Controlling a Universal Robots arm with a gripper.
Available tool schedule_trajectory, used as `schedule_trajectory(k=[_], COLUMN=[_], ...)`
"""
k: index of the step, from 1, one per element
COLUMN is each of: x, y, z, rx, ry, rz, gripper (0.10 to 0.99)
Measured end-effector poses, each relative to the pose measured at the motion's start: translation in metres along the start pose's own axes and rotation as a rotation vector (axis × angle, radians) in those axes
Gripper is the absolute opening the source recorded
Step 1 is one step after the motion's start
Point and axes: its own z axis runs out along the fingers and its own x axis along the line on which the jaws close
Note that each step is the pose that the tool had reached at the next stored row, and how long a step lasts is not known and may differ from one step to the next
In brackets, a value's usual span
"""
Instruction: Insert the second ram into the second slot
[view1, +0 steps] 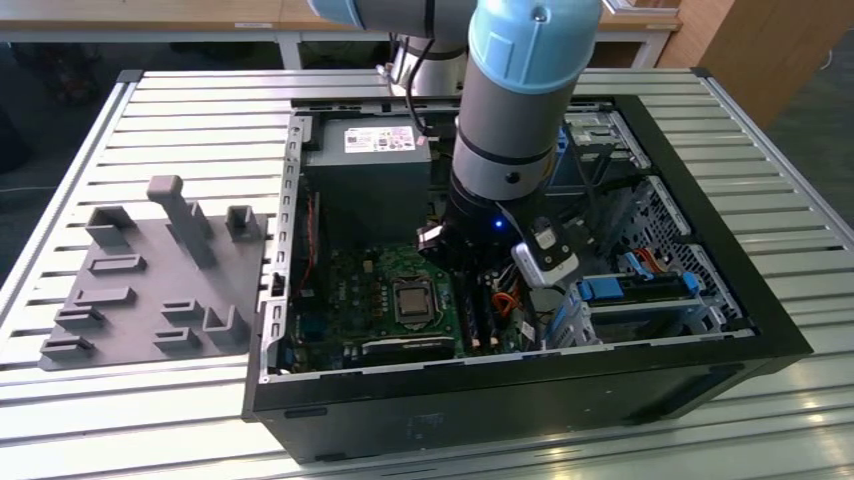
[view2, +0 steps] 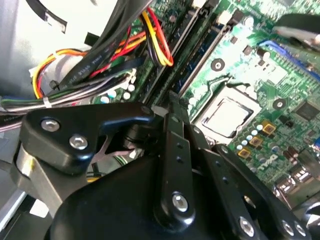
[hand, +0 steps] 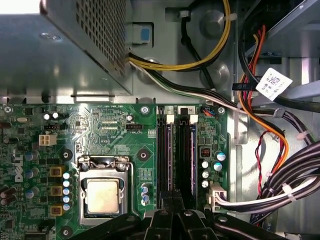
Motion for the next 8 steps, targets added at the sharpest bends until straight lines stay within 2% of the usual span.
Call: schedule_trajectory(k=[4, 8], x=[-0.0001, 0.0001], y=[0.0007, 0.0006], z=[-0.0034, -0.0177], rx=[-0.004, -0.002], ry=[-0.0014, -0.0007], rz=[0.000, 0.000], gripper=[0.106, 0.106])
